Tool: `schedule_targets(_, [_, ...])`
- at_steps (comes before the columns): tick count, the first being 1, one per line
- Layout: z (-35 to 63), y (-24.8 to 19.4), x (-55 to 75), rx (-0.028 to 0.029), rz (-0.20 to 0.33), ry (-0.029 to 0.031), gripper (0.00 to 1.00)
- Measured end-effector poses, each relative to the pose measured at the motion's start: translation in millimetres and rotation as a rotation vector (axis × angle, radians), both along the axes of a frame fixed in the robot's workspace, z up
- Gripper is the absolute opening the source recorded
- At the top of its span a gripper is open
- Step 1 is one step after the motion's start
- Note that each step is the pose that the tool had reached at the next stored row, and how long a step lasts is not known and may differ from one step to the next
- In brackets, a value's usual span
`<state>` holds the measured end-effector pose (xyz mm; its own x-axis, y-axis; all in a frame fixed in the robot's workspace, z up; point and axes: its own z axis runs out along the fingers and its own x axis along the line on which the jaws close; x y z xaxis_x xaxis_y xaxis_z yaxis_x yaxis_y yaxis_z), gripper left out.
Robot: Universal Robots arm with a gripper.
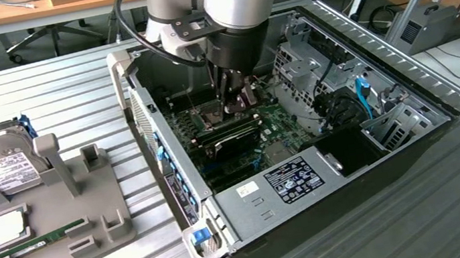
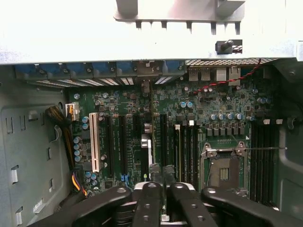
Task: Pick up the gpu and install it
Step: 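Press down on the gpu until it lock into place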
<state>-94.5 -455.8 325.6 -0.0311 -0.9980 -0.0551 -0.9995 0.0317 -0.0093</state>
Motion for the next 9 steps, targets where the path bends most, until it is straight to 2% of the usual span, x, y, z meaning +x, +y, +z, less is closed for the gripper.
schedule_targets(2, [0.0,0.0,0.0,0.0,0.0,0.0,0.11])
schedule_targets(9, [0.0,0.0,0.0,0.0,0.0,0.0,0.11])
